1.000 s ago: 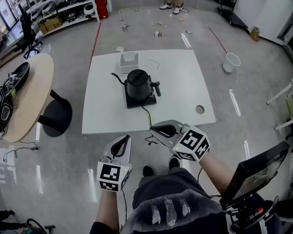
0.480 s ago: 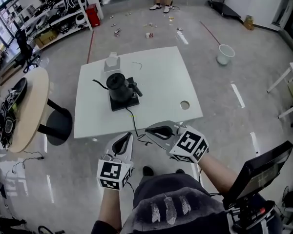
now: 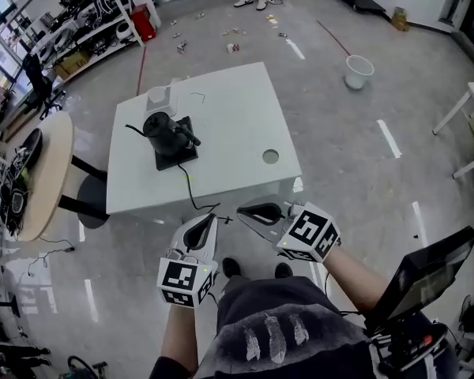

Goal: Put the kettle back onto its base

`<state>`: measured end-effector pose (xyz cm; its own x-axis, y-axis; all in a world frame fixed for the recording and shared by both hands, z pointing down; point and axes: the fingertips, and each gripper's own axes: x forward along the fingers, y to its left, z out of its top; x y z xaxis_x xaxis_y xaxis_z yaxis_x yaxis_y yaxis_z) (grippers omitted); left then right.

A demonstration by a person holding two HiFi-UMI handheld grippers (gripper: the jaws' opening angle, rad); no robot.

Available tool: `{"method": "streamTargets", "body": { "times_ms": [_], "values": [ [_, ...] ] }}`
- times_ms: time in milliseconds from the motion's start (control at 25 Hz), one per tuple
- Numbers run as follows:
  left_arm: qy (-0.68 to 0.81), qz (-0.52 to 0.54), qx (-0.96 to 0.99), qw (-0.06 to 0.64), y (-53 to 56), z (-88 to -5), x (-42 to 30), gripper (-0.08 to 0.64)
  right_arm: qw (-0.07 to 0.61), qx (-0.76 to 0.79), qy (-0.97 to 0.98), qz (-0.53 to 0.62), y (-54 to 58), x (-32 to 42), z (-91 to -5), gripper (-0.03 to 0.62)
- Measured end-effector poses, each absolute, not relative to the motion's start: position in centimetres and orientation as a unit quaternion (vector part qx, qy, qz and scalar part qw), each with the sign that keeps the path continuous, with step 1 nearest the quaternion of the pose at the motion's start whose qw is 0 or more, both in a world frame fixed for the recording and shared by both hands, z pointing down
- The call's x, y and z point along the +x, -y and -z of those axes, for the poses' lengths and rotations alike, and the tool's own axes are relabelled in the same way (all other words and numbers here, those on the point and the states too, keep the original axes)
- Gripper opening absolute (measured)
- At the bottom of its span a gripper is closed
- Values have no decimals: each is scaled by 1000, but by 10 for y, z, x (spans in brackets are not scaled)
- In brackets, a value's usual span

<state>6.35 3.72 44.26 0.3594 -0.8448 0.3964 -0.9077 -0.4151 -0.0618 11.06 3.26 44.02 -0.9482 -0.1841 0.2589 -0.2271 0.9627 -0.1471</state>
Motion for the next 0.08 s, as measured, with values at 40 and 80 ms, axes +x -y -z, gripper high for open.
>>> {"method": "streamTargets", "body": {
  "times_ms": [40,80],
  "values": [
    [538,-188,817,87,-41,-446,69,0,124,99,983,-90,-35,117,-443,2],
    [541,-190,814,91,-45,-449,75,0,126,93,983,-92,-38,123,-446,2]
  ]
}}
